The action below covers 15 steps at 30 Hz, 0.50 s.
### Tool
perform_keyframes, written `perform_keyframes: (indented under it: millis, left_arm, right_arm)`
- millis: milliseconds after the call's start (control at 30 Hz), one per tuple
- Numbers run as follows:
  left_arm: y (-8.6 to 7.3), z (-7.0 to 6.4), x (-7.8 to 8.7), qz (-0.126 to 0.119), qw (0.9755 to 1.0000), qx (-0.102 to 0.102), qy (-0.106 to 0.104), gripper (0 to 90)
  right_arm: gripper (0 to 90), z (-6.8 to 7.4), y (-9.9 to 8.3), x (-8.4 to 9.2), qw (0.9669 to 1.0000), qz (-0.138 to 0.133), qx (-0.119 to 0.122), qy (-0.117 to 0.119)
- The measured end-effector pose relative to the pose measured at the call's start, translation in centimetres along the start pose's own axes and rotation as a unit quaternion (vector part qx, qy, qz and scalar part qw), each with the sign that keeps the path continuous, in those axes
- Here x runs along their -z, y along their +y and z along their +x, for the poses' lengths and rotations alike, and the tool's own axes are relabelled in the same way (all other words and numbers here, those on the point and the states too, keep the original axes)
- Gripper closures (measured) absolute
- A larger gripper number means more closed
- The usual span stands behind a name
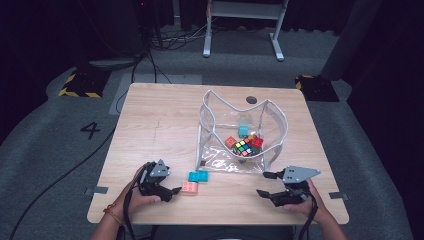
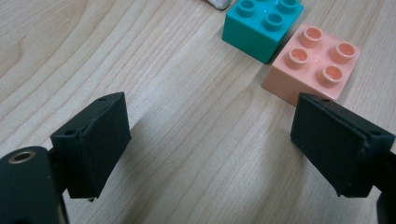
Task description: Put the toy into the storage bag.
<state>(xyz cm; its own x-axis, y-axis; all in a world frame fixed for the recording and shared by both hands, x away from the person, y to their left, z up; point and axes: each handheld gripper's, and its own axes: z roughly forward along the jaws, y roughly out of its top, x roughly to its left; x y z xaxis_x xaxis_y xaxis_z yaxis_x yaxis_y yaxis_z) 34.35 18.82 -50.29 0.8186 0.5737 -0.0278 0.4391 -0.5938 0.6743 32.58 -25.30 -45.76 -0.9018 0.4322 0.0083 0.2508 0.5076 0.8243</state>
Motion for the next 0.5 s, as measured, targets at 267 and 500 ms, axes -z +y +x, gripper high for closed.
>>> perform_keyframes:
  millis: [267,500]
  left_arm:
    - [0.0,0.0,0.0,-0.001,1.0,-0.002,0.002,12.0]
    - [0.0,0.0,0.0,-0.001,1.0,-0.002,0.002,12.0]
  right_arm:
    - [33.8,0.5,1.1,-4.8,0.9992,0.013,0.015,0.036]
    - [35.2,1.3,2.8,-9.0,0.9981,0.028,0.033,0.044]
